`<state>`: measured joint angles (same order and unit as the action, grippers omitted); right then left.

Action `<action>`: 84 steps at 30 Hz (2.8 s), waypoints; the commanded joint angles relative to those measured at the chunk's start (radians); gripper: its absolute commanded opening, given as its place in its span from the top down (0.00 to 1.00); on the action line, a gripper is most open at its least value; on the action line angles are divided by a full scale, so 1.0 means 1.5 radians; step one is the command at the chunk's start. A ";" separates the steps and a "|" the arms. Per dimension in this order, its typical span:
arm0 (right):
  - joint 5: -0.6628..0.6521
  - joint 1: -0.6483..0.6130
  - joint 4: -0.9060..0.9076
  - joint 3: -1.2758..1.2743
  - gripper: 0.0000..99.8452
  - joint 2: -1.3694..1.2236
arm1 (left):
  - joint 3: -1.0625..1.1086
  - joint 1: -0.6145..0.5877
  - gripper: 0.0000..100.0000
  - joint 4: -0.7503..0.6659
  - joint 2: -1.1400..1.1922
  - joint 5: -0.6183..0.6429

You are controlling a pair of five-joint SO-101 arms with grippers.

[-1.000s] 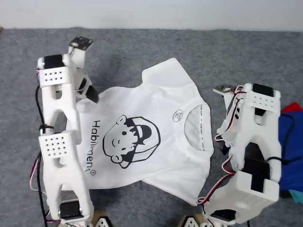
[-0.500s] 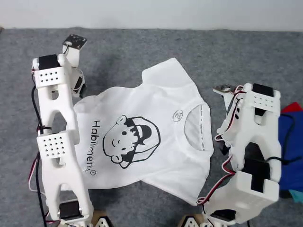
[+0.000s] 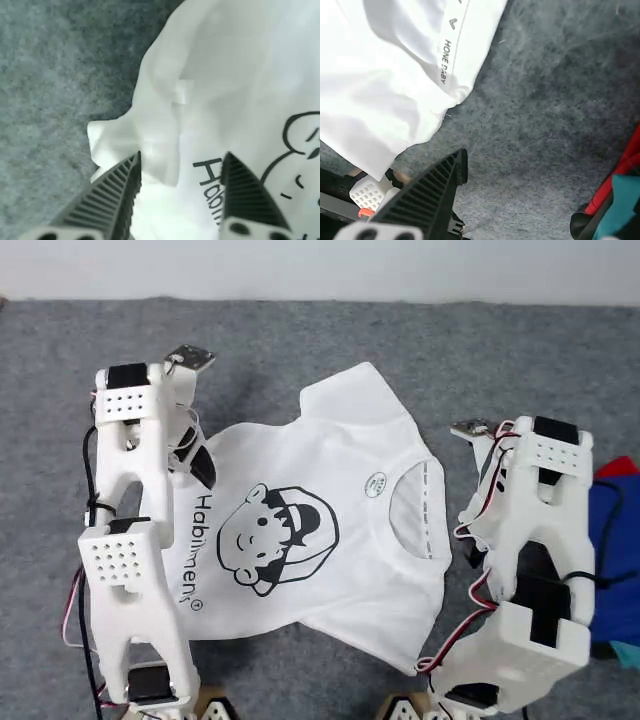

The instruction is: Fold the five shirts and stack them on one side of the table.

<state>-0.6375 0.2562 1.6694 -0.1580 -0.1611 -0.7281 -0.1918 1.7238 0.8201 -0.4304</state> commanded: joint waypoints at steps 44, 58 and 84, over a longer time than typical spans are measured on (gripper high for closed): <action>0.001 -0.001 0.038 0.012 0.50 0.041 | -0.303 -0.064 0.98 -0.085 0.055 0.065; 0.000 -0.005 0.039 0.012 0.50 0.042 | -0.312 -0.072 0.81 -0.065 0.055 0.069; -0.084 -0.552 0.085 -0.405 0.72 0.561 | 0.288 -0.121 0.81 0.023 -0.493 -0.100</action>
<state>-0.7557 -0.5462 1.7553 -0.7411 0.5815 -0.4120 -0.3775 1.7269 0.2371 -0.5639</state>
